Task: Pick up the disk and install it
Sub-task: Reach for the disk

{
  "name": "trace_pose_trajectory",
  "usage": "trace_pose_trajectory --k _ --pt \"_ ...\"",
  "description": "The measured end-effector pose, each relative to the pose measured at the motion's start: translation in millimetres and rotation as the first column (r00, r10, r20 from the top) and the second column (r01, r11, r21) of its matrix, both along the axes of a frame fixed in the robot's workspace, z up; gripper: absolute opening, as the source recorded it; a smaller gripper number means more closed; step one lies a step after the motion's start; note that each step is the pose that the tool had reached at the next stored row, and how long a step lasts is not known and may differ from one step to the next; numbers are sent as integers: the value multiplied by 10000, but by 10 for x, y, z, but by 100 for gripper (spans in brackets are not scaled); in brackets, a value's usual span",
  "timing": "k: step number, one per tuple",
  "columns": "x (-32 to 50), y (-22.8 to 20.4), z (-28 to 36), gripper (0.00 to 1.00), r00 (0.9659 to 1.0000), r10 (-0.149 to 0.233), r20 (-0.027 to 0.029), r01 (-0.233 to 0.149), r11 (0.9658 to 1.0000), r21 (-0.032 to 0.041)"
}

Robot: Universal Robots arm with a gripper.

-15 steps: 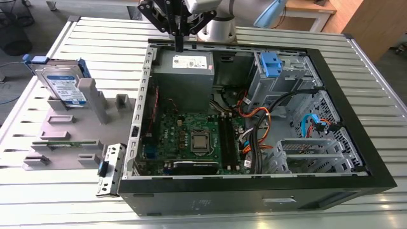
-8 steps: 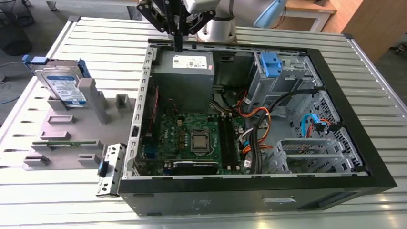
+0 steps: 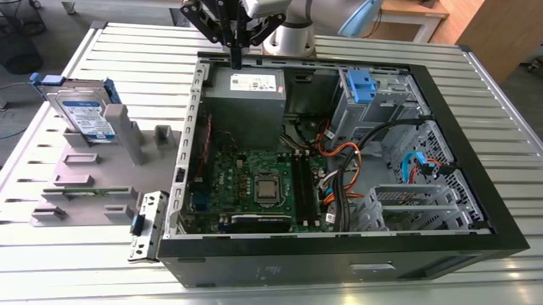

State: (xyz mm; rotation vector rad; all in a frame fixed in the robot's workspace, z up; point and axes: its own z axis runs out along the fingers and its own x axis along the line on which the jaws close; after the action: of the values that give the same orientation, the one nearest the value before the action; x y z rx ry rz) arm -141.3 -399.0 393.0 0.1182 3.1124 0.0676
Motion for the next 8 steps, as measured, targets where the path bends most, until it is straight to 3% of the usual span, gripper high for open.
trace_pose_trajectory --k 8 --pt "-49 0 0 11 10000 2 0 -2 10000 0"
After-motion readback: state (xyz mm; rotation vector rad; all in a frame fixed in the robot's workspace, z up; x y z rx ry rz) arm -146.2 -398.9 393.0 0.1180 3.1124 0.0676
